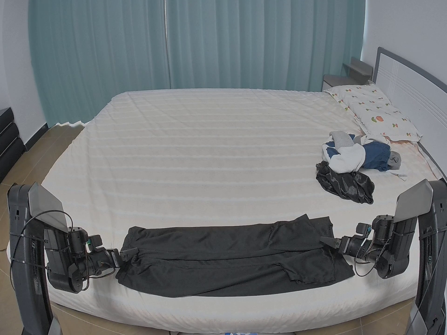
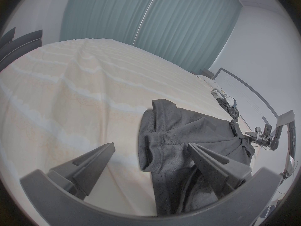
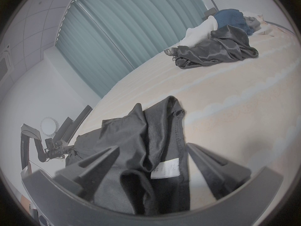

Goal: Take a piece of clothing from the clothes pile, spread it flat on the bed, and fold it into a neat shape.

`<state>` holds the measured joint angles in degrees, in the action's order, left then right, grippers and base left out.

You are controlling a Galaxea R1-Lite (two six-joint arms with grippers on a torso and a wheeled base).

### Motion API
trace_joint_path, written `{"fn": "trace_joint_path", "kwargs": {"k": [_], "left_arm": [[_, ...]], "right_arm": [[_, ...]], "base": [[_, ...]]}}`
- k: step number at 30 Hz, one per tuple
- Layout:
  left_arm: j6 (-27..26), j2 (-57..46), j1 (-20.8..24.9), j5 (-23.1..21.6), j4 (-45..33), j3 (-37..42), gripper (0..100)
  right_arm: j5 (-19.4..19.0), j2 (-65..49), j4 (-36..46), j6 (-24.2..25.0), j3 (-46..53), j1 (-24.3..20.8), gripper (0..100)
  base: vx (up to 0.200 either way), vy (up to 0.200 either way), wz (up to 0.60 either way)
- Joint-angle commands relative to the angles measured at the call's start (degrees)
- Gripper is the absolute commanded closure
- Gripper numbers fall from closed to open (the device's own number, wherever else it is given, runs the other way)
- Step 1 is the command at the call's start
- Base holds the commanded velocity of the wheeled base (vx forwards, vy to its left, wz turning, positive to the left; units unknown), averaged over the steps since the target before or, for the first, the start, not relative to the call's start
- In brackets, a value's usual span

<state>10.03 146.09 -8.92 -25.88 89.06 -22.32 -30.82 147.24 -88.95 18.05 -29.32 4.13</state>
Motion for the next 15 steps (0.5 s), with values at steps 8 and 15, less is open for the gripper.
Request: {"fn": "trace_joint_path", "kwargs": {"k": [8,15], "left_arm": [[5.0,-6.35,-4.96,-7.17,0.85,1.49,0],[21.61,-6.96,-3.82,-1.45,0.5,-8.35,0]], "right_arm": [[-0.73,-4.42,-0.52,8.05,-2.5,2.63,0],[-0.65,-3.27,-0.34,13.94,-6.01,2.37,0]], "base": [[0.0,0.0,0.0],[0.0,0.0,0.0]]}}
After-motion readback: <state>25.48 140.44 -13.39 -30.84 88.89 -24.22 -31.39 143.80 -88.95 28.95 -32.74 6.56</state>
